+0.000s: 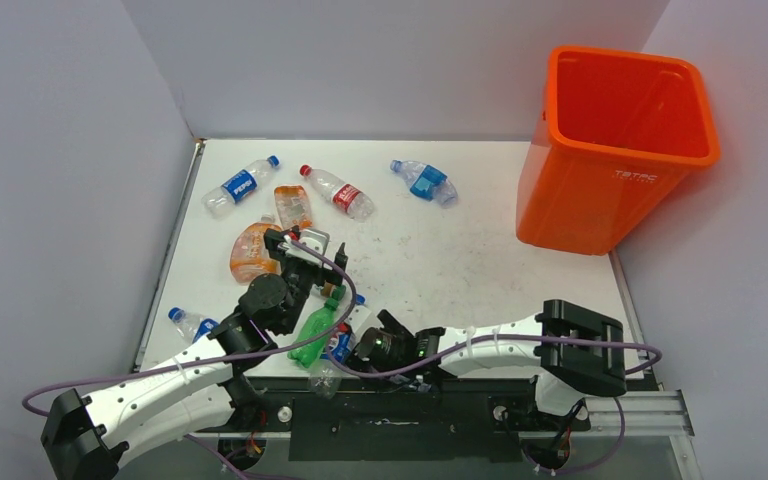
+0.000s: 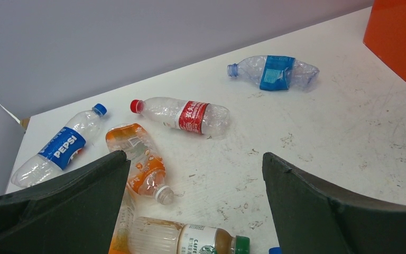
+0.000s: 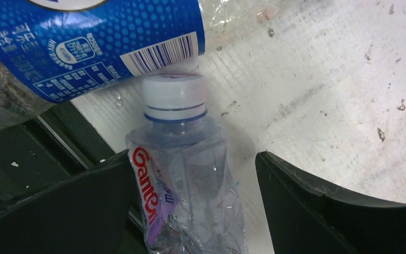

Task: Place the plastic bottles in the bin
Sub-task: Pick up the plastic bottle from the corner of the board.

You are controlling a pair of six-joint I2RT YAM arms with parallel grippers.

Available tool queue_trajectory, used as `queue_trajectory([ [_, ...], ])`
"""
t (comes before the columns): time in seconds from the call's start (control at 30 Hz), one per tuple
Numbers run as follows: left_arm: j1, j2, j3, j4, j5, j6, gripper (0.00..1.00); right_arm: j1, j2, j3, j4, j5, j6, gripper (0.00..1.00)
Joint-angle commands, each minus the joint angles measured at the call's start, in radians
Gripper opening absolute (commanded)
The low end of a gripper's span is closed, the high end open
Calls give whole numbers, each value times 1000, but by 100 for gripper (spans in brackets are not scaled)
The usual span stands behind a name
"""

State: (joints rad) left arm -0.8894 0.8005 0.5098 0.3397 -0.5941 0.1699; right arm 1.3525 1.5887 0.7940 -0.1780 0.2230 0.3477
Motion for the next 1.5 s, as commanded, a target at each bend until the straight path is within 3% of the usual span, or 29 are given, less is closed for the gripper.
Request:
queue_trajectory([
  [0.0, -5, -4, 46, 21, -3, 20, 96, -17, -19, 1, 89, -8, -2, 74],
  [0.07, -5, 3, 44, 25, -10, 25, 96, -23, -35, -13, 111, -10, 4, 56],
  [0.17, -6, 17, 45, 27, -18, 31, 96, -21, -74, -33, 137, -2, 13, 39],
  [0.33, -6, 15, 52, 26, -18, 23, 96, -16, -231, -27, 45, 90, 59, 25],
  [0.4, -5, -5, 67, -7, -2, -2, 96, -16, -329, -20, -11, 183, 100, 8],
  [0.43, -5, -17, 92, -56, 17, -35, 96, -17, -380, -21, -29, 234, 123, 6],
  [0.57, 0, -83, 155, -150, 199, -139, 96, -30, -617, -63, 39, 394, 162, 5],
  [0.73, 27, -105, 159, -144, 678, -232, 96, -69, -864, -218, 440, 417, 132, 5],
  [0.83, 56, -62, 172, -102, 922, -334, 96, -116, -917, -274, 623, 363, 137, 5],
  [0.97, 97, -13, 171, -11, 1121, -451, 96, -158, -910, -317, 818, 263, 177, 5],
  [1.1, 101, 17, 159, 66, 1235, -519, 96, -158, -879, -370, 974, 258, 201, 5],
  [1.2, 99, 29, 142, 96, 1254, -531, 96, -158, -841, -425, 1148, 223, 196, 5],
  [1.47, 97, 103, 133, 193, 1324, -630, 96, -156, -701, -430, 1391, 139, 144, 5],
])
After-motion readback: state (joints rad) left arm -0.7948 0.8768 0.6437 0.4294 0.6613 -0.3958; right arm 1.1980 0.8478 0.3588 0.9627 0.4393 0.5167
